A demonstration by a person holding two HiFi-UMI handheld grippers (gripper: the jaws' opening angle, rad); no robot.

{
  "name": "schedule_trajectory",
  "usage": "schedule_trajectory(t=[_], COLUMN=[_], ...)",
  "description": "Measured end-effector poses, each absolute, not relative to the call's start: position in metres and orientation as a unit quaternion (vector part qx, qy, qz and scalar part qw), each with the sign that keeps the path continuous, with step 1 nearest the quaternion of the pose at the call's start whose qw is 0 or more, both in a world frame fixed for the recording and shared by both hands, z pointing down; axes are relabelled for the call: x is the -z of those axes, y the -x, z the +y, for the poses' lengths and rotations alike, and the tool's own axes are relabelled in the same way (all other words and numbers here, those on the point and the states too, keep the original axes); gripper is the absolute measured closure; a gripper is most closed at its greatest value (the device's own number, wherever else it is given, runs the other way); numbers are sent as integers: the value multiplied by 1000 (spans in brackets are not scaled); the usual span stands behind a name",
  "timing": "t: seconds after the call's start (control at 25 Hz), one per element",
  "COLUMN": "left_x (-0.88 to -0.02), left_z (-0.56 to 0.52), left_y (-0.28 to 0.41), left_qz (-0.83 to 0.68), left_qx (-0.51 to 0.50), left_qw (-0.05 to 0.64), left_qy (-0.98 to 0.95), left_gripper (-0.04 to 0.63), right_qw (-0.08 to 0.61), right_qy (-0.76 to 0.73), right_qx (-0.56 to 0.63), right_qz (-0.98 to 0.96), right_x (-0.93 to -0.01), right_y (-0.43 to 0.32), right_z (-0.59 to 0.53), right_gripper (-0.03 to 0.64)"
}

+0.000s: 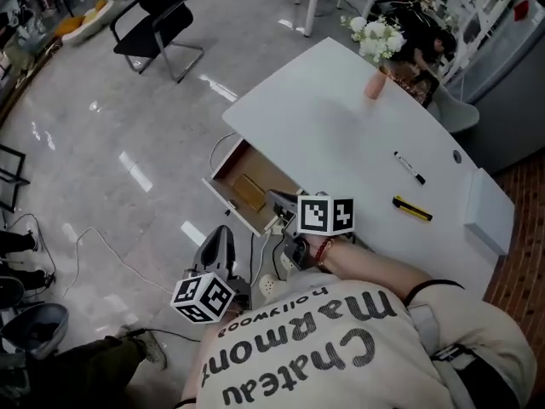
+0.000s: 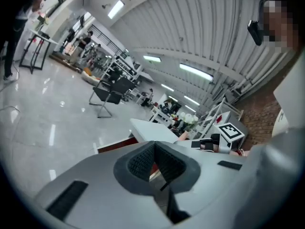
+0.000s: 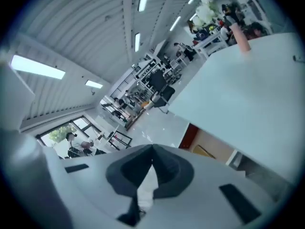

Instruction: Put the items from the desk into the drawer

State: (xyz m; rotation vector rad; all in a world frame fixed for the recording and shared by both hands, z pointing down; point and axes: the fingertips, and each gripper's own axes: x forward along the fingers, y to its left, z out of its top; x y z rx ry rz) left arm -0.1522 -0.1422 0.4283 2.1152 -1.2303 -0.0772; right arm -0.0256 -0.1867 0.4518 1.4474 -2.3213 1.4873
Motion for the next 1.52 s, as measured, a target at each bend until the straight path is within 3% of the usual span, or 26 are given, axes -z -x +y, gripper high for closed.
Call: schedule_trajectory(t=[0.4, 0.72, 1.28, 1.52], left_x=[-386, -386, -395, -397], left_z=[-131, -96, -23, 0], left_y=[14, -88, -169, -186], left_qz=[-360, -322, -341, -345], left_qx=[7, -8, -17, -24], left_qw=[299, 309, 311, 304], left_qy=[-884, -895, -887, -888], left_gripper=[594, 594, 594, 594], right_qw=[-88, -16, 61, 103], right_qy=[-463, -514, -575, -586], right_qx=[-423, -304, -298, -288], right_qz=[-774, -802, -760, -750], right_x=[-388, -380, -426, -449], right_y=[-79, -202, -370, -400], right_z=[-151, -106, -31, -6], right_gripper=[614, 614, 448, 429])
